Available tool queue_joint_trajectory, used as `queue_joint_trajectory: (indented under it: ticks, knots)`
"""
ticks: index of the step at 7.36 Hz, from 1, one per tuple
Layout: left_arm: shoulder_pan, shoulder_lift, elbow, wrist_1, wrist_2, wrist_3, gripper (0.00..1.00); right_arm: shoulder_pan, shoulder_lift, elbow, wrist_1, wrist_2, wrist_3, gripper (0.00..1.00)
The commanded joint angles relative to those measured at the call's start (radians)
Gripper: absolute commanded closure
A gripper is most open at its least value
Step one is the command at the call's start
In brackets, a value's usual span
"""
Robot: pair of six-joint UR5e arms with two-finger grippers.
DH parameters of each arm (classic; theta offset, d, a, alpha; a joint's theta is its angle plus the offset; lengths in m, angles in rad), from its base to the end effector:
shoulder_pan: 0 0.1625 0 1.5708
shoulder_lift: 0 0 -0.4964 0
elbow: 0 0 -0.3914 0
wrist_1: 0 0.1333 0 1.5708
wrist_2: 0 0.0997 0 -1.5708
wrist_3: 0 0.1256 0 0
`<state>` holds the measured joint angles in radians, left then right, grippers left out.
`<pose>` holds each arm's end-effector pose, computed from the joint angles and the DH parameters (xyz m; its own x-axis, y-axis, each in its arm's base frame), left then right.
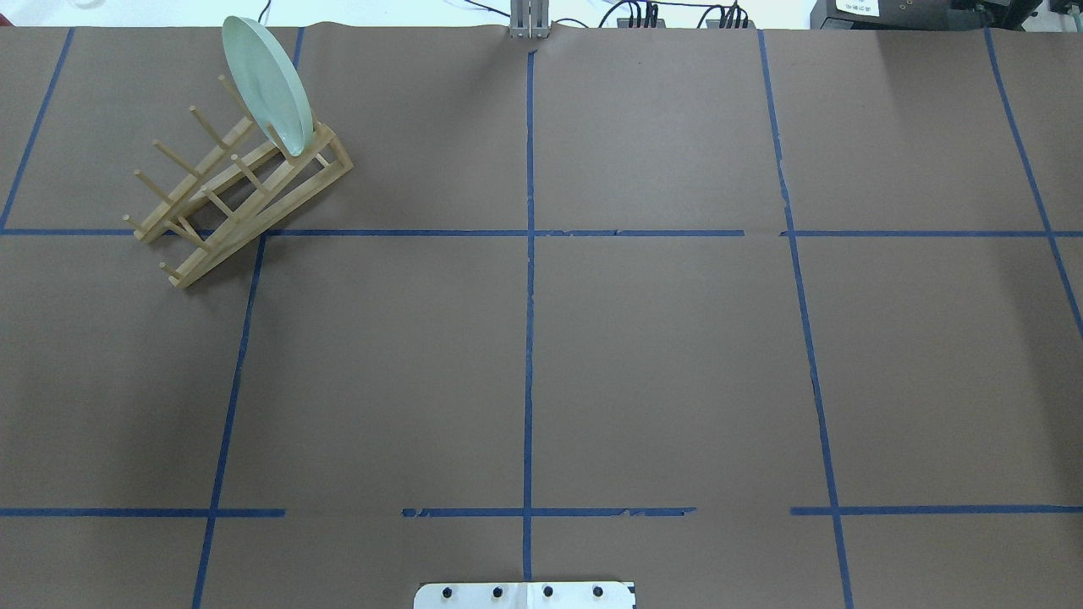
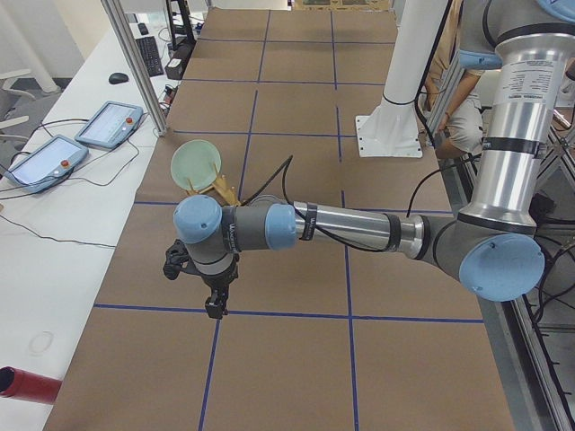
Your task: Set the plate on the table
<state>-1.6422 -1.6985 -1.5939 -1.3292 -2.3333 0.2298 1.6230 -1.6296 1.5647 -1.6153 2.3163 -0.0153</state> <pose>-0.0850 -0.5365 0.6955 0.7141 0.1152 -0.6905 -0.0941 0.9932 0.0684 0.0715 -0.4473 0.7860 0.7306 0.0971 0.6759 -0.0407 0.9943 -0.0989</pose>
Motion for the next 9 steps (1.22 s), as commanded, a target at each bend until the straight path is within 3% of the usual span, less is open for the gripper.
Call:
queue_joint_trajectory:
  ticks: [1, 3, 4, 5, 6, 7, 9]
  knots:
    - [0.002, -0.003, -0.002, 0.036, -0.003, 0.006, 0.00, 0.000, -0.001, 0.000, 0.000, 0.000, 0.000, 0.00]
    - [0.002, 0.006, 0.003, 0.031, -0.004, -0.006, 0.00, 0.000, 0.001, 0.000, 0.000, 0.000, 0.000, 0.00]
    - [0.001, 0.020, 0.003, -0.034, -0.003, 0.000, 0.00, 0.000, 0.001, -0.002, 0.000, 0.000, 0.000, 0.00]
    - [-0.001, 0.083, 0.003, -0.135, -0.026, 0.000, 0.00, 0.000, 0.001, -0.002, 0.000, 0.000, 0.000, 0.00]
    - [-0.002, 0.107, 0.056, -0.348, -0.122, -0.065, 0.00, 0.000, 0.001, 0.000, 0.000, 0.000, 0.000, 0.00]
    - [0.001, 0.120, 0.066, -0.475, -0.247, -0.356, 0.00, 0.000, -0.001, 0.000, 0.000, 0.000, 0.000, 0.00]
    - [0.013, 0.108, 0.118, -0.943, -0.261, -0.896, 0.00, 0.000, 0.001, -0.002, 0.000, 0.000, 0.000, 0.00]
